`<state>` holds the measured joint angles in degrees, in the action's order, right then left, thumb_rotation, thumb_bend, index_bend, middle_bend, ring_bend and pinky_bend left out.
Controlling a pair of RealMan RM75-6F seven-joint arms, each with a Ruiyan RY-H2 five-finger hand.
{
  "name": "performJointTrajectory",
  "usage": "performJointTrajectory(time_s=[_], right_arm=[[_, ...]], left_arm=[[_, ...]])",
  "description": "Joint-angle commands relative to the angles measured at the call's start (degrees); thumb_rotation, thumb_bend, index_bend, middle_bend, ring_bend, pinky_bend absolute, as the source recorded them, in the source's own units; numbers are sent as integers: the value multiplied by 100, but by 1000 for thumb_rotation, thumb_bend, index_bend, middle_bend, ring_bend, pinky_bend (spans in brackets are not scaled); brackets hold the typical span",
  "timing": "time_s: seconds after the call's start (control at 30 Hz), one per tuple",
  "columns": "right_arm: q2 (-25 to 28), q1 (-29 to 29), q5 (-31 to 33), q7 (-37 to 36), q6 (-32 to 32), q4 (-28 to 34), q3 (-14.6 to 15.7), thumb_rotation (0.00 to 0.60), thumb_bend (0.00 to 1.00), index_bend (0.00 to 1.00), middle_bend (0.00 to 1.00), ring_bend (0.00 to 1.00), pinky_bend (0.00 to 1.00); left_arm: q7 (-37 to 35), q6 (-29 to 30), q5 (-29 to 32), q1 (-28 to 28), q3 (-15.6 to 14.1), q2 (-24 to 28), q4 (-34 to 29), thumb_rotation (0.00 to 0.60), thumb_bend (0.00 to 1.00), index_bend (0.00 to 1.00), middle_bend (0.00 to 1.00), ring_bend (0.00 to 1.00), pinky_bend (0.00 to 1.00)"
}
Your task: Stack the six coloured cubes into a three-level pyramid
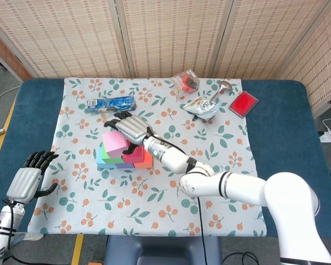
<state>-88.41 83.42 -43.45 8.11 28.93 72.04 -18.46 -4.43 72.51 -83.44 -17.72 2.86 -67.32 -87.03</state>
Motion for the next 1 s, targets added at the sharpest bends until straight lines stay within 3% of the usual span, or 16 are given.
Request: performJointTrajectory(time_s=[0.03, 0.3, 0.6, 1.0], right_arm=[[-117, -9, -100, -99, 0, -147, -30, 600, 0, 227, 173, 0, 0], [-276, -14, -179, -180, 227, -307, -76, 600, 0, 351, 264, 61, 0], [-187, 30, 122, 219, 650, -11, -32, 600, 0, 359, 318, 116, 0], [54, 188, 1775, 1316, 1512, 985, 103, 600, 0, 314, 358, 183, 0]], left_arm=[[-22, -4, 2, -1, 4, -7, 20, 600, 290, 134, 95, 0, 62], [-87, 14, -7, 7, 13, -15, 71, 600, 291, 134, 95, 0, 62], [-102, 40, -31, 7, 25, -9, 69, 600, 291, 133, 91, 0, 61], [-143, 59, -96, -4, 17, -34, 85, 600, 292, 131, 90, 0, 61]])
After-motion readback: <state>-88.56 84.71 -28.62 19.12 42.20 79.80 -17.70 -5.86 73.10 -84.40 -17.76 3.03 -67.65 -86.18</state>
